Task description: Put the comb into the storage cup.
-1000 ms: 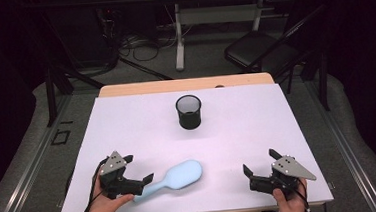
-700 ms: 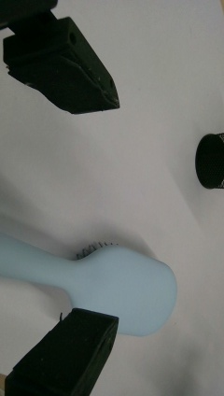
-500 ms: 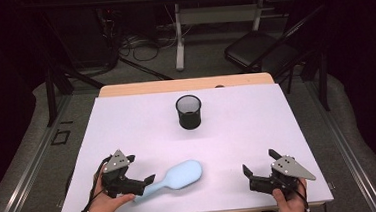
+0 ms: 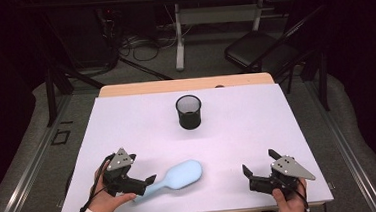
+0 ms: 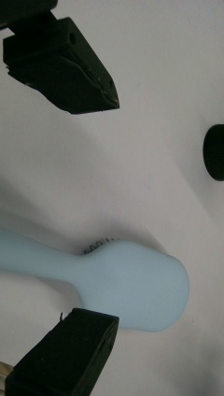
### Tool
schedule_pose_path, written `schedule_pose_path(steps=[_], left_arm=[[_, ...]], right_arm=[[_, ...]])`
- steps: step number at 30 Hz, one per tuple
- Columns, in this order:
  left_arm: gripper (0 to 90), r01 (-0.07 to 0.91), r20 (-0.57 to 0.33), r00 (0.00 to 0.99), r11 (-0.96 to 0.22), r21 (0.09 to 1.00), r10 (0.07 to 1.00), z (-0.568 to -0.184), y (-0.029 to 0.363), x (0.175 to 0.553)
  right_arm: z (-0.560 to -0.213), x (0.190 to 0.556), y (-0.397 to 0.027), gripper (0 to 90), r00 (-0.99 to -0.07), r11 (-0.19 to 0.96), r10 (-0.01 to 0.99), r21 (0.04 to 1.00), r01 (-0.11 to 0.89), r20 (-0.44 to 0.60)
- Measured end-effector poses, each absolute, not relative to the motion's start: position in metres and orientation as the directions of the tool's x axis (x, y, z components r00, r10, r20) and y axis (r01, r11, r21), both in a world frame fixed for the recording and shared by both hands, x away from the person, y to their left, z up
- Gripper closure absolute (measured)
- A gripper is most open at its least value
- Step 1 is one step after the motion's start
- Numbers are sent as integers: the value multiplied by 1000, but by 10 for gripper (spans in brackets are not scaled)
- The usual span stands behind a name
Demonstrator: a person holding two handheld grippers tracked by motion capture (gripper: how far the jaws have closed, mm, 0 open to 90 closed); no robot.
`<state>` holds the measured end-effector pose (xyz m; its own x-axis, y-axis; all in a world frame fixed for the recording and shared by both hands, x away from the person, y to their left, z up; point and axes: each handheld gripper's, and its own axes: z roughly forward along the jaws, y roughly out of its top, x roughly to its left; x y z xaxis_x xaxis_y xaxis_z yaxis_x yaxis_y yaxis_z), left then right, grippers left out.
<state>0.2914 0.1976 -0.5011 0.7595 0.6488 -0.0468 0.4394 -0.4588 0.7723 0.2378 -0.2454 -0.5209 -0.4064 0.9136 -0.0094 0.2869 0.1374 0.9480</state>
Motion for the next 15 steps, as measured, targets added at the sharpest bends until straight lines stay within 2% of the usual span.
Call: schedule_pose_path(steps=[15], left_arm=[[6,439,-31,774,-500,747,633,-495,196,294]], right_arm=[[-521,238,-245,14,-407,136,913,947,292,-6]])
